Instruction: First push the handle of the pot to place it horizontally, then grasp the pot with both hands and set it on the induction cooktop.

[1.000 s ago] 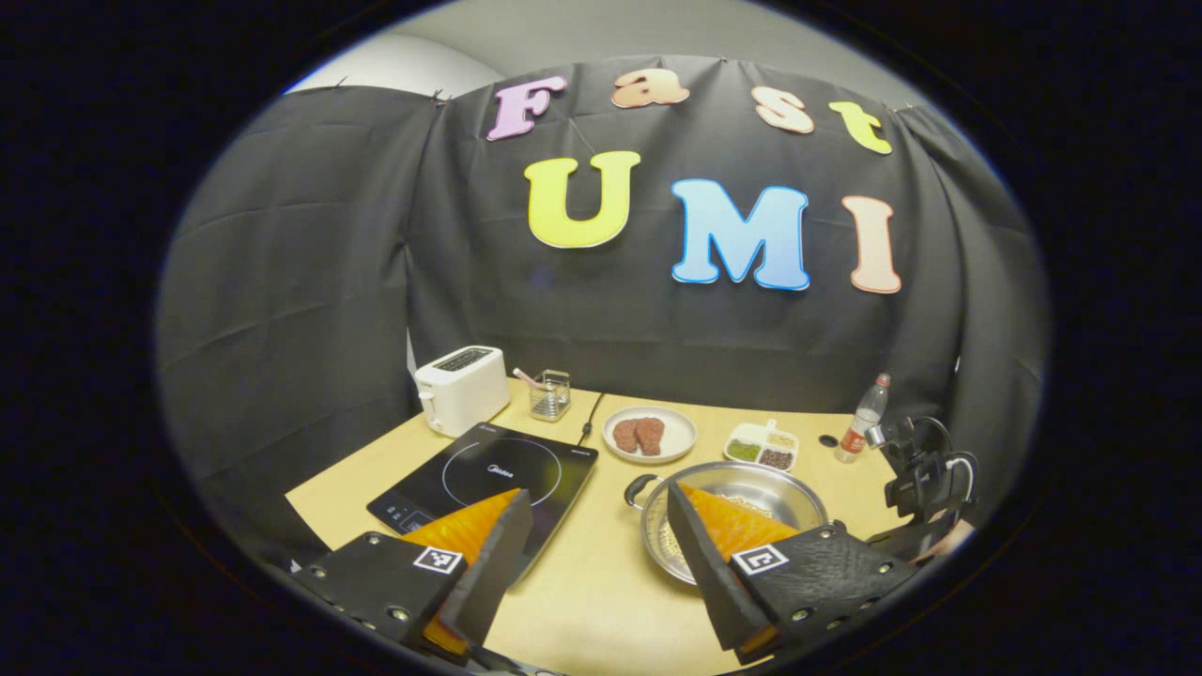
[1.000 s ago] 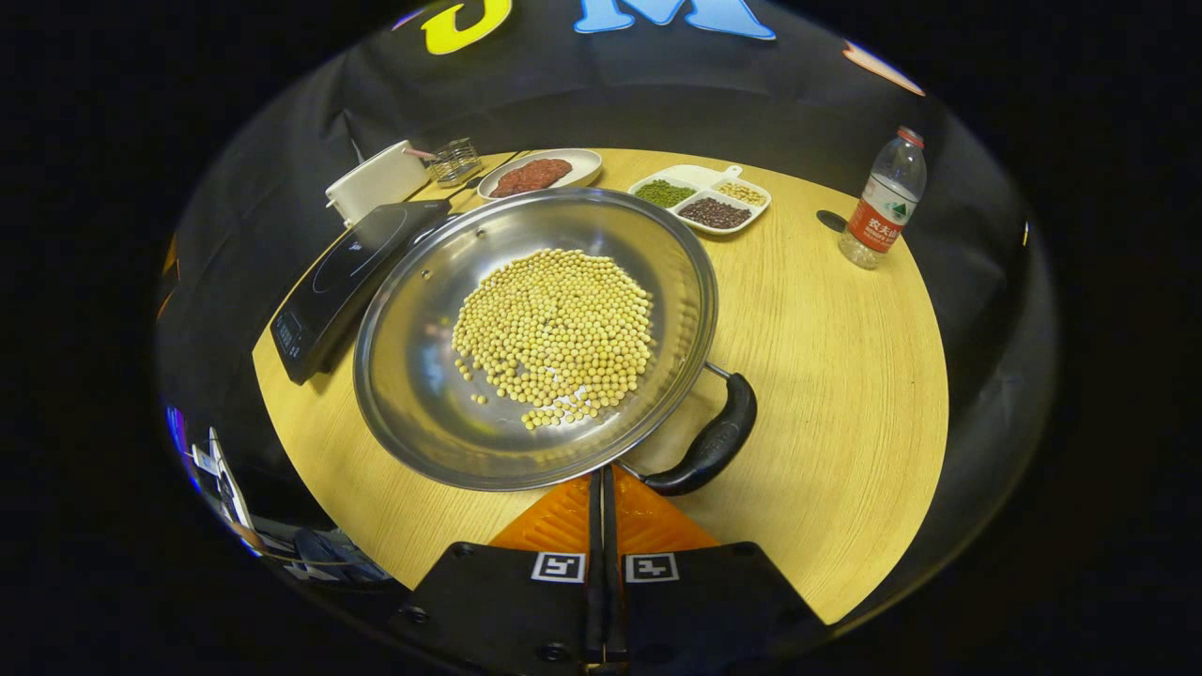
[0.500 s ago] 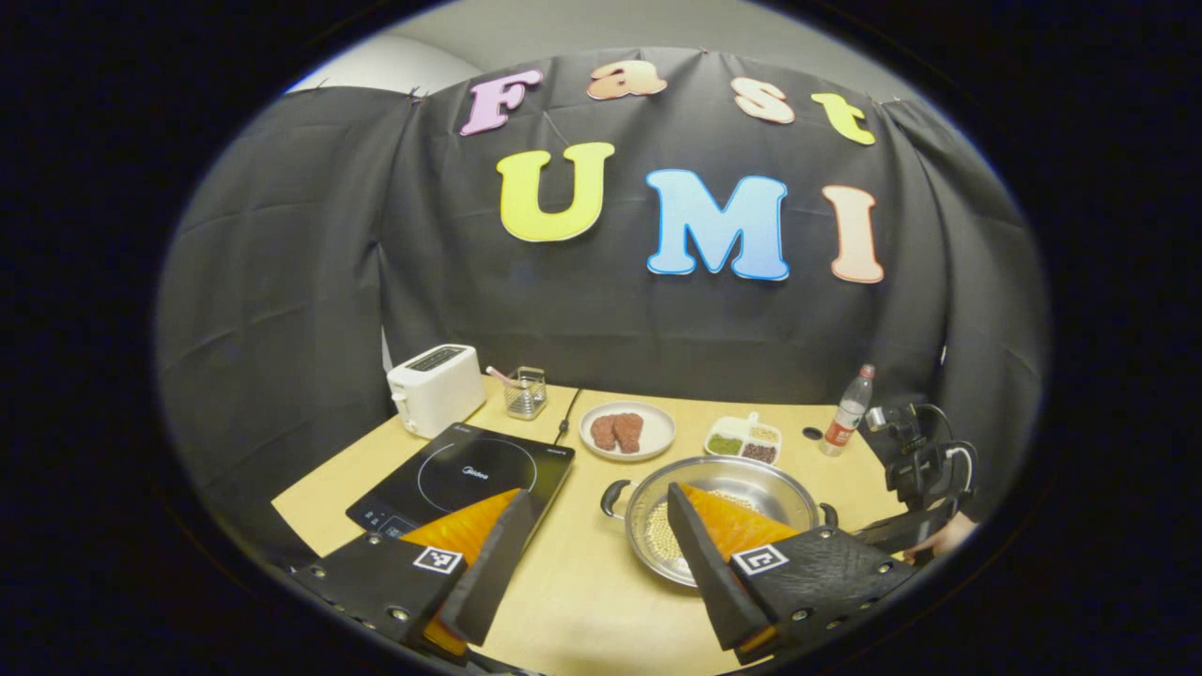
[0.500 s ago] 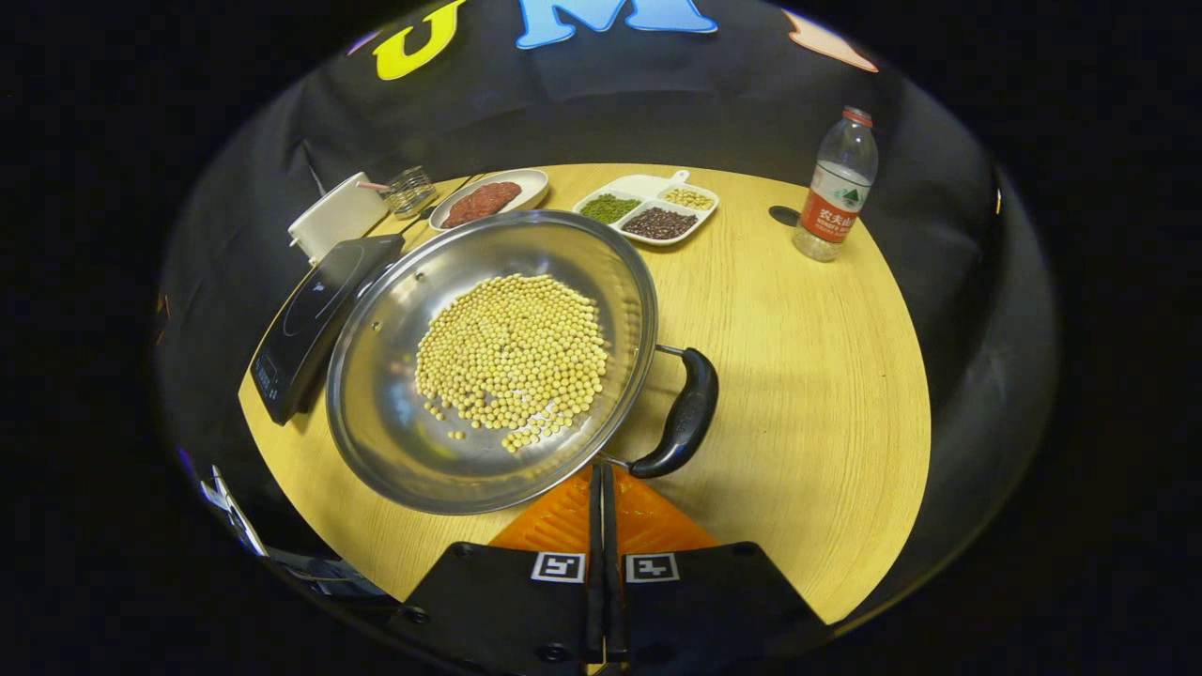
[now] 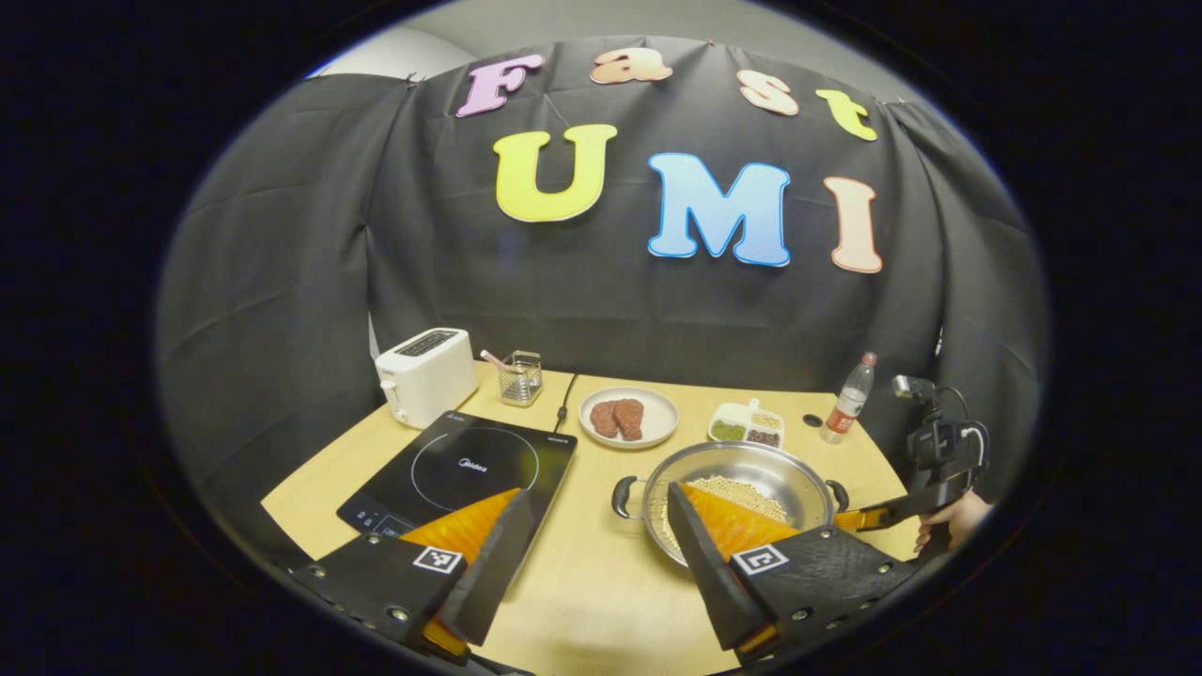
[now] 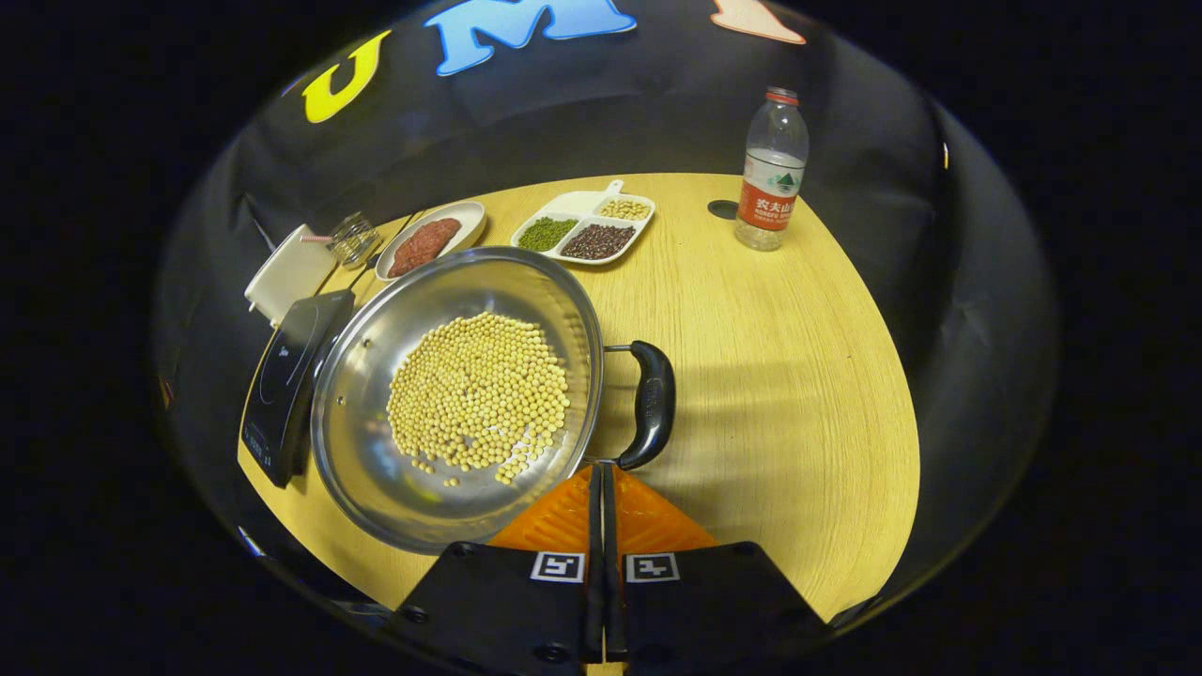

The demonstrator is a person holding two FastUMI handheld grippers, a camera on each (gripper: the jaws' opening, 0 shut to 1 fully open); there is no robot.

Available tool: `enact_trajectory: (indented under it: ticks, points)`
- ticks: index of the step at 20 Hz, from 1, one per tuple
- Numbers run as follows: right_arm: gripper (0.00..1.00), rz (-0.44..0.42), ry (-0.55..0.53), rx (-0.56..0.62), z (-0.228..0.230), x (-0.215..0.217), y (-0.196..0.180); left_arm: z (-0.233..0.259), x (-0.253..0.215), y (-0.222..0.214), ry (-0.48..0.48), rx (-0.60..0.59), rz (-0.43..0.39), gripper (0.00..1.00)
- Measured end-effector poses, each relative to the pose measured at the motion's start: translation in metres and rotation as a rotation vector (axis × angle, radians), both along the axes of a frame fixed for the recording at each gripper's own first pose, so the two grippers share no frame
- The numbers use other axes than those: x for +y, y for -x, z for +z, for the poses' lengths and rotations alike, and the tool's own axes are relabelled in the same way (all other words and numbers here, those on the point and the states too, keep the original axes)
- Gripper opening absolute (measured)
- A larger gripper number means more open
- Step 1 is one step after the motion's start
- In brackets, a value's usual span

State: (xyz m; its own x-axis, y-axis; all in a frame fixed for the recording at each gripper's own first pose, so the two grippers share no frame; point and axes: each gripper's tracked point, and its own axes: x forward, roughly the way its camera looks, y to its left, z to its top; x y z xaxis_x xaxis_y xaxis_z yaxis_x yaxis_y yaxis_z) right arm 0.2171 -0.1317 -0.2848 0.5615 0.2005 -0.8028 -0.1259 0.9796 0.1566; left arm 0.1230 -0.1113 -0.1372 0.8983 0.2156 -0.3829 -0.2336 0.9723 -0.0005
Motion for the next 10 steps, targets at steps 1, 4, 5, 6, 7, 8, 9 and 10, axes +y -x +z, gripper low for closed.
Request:
enact_trajectory:
  ticks: [1, 4, 5, 6, 7, 8, 9, 10]
  points:
    - [0.02, -0.021, -0.012, -0.012, 0.003, -0.001, -0.002, -0.003, 0.002, -0.003, 0.008, 0.004, -0.003, 0.88]
    - [0.1, -0.072, -0.054, -0.029, 0.017, -0.006, -0.005, -0.008, 0.008, -0.017, 0.035, 0.013, -0.025, 0.88]
    - [0.27, -0.082, -0.062, -0.037, 0.018, -0.01, -0.006, -0.012, 0.007, -0.023, 0.05, 0.017, -0.04, 0.88]
    - [0.41, -0.085, -0.077, -0.043, 0.022, -0.012, -0.006, -0.014, 0.005, -0.029, 0.067, 0.023, -0.06, 0.88]
    - [0.56, -0.083, -0.099, -0.047, 0.027, -0.01, -0.005, -0.021, 0.003, -0.036, 0.092, 0.038, -0.084, 0.87]
    - [0.7, -0.081, -0.102, -0.051, 0.031, -0.012, -0.004, -0.028, -0.003, -0.043, 0.131, 0.068, -0.115, 0.88]
    - [0.9, -0.084, -0.094, -0.064, 0.032, -0.016, -0.007, -0.034, -0.005, -0.049, 0.155, 0.085, -0.133, 0.88]
    - [0.98, -0.087, -0.086, -0.079, 0.036, -0.018, -0.01, -0.038, -0.006, -0.056, 0.175, 0.1, -0.149, 0.88]
